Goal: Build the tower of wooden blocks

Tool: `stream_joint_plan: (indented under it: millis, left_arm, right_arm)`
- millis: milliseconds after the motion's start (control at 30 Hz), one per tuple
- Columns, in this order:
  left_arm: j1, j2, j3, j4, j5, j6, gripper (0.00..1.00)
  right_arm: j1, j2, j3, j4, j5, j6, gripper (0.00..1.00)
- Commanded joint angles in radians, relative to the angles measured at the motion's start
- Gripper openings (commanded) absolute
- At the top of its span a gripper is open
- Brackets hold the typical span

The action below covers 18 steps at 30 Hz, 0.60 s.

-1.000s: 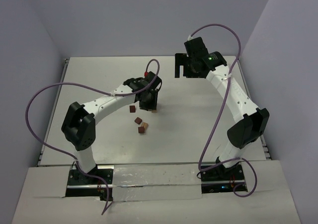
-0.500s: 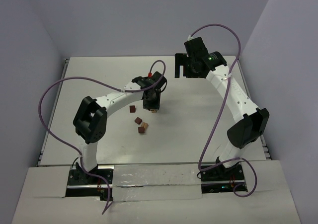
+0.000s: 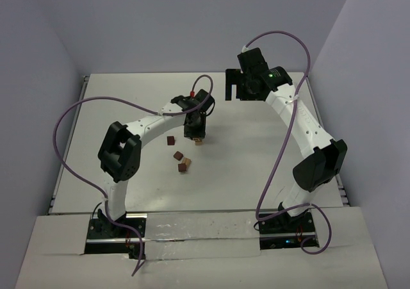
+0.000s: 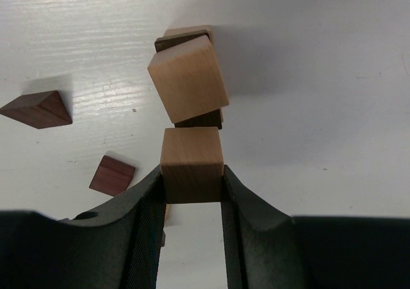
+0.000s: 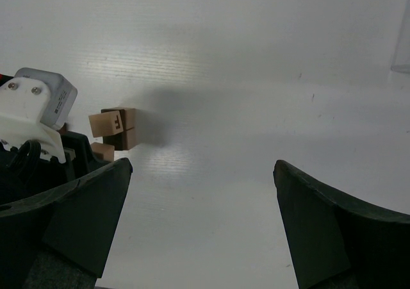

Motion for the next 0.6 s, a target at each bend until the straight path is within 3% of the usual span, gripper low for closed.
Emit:
stream_joint_plan:
  millis: [0, 567]
  left_arm:
    - [0.010, 0.020, 0.059, -0.014, -0.010, -0.003, 0.18]
    - [0.030, 0.058, 0.102, -0.028, 0.000, 0.004, 0.34]
  right_arm:
    - [-0.004, -0.030, 0.006, 0.025, 0.006, -0.007, 1.00]
    - [-0.004, -0.019, 0.005, 0.024, -0.011, -0.010, 1.00]
